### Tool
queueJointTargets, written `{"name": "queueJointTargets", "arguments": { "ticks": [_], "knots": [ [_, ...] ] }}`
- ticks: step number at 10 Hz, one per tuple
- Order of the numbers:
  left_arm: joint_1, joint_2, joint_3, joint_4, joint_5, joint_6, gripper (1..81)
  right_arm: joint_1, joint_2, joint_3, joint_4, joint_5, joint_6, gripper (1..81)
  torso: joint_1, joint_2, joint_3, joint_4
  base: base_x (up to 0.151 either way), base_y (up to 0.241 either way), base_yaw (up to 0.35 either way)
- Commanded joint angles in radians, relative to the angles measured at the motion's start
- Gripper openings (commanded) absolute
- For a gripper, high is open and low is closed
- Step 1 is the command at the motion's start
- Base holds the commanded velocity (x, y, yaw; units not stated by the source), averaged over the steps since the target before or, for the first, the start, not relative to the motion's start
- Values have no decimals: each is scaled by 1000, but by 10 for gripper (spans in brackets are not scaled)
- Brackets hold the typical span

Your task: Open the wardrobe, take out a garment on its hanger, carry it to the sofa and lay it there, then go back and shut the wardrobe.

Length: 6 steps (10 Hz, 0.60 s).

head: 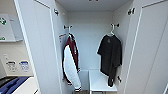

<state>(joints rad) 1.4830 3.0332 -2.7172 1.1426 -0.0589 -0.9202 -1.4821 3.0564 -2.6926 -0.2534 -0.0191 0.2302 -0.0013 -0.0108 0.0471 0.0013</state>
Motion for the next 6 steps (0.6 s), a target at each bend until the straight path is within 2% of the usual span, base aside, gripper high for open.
{"name": "queueJointTargets", "arguments": {
  "ticks": [1, 5, 6],
  "knots": [
    [-62, -2, 4, 9, 36, 3, 811, 64, 8, 4, 14, -42, 1, 811, 1, 0, 0, 0, 0, 0, 0],
    [-59, -5, 4, 9, 36, 3, 811, 62, 12, 4, 14, -42, 1, 811, 1, 0, 0, 0, 0, 0, 0],
    [-57, -5, 4, 9, 36, 4, 811, 61, 12, 4, 14, -42, 3, 811, 1, 0, 0, 0, 67, 0, 0]
  ]
}}
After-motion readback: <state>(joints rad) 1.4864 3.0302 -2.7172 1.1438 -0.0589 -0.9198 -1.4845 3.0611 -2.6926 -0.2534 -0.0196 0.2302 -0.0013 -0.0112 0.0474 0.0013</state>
